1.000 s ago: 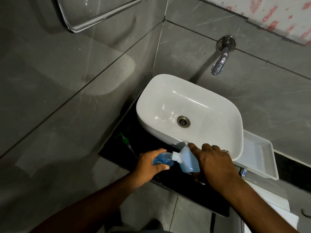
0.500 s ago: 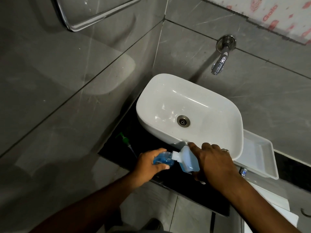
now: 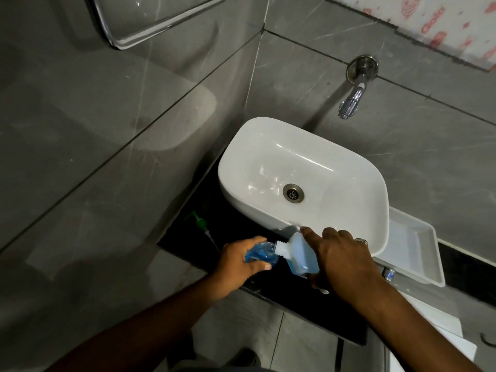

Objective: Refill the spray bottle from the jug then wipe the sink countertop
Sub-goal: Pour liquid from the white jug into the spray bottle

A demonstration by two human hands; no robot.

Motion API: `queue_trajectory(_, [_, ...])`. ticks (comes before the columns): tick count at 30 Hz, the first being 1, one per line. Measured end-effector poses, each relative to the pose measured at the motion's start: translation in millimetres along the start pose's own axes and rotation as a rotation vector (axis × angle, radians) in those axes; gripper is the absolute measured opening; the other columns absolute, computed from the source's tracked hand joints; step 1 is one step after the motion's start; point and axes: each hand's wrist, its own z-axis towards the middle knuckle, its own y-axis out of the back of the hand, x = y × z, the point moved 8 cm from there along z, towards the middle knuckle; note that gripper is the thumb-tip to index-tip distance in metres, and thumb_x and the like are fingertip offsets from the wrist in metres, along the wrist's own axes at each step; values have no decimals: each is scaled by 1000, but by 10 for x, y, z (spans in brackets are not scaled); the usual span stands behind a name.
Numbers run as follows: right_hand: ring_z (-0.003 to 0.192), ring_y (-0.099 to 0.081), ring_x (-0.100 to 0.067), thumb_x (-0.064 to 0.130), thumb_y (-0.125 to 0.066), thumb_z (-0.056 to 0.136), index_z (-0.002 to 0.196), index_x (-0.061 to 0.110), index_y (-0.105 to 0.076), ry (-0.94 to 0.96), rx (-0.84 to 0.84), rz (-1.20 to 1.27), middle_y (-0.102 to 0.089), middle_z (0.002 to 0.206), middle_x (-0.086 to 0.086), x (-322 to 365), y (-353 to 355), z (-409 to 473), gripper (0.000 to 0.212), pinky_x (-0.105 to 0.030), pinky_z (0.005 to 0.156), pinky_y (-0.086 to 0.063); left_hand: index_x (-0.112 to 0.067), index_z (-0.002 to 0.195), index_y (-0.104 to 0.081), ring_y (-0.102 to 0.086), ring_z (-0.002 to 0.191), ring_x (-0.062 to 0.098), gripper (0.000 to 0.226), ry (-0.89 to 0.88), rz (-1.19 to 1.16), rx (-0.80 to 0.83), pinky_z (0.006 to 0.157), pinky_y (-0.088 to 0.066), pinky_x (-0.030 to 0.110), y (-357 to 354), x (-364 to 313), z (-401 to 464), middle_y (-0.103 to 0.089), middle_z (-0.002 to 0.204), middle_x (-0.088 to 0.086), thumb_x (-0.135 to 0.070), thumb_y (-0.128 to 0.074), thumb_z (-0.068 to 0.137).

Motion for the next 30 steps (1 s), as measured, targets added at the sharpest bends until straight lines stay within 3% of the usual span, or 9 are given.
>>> queue_trajectory(16, [105, -52, -27, 49, -69, 70, 144, 32, -19, 1, -2, -6, -52, 115, -4, 16, 37, 12, 91, -40, 83, -43, -16, 126, -58, -66, 103, 15, 63, 16, -11, -6, 93, -54, 37, -7, 54, 12, -68, 116, 5, -13, -82, 68])
queue_trajectory(30, [107, -51, -27, 51, -70, 72, 145, 31, -19, -1, 1, -28, -52, 117, -4, 35, 51, 16, 92, -40, 84, -42, -18, 126, -58, -67, 101, 12, 62, 1, 25, -3, 93, -55, 32, 1, 25, 10, -69, 114, 2, -16, -82, 68])
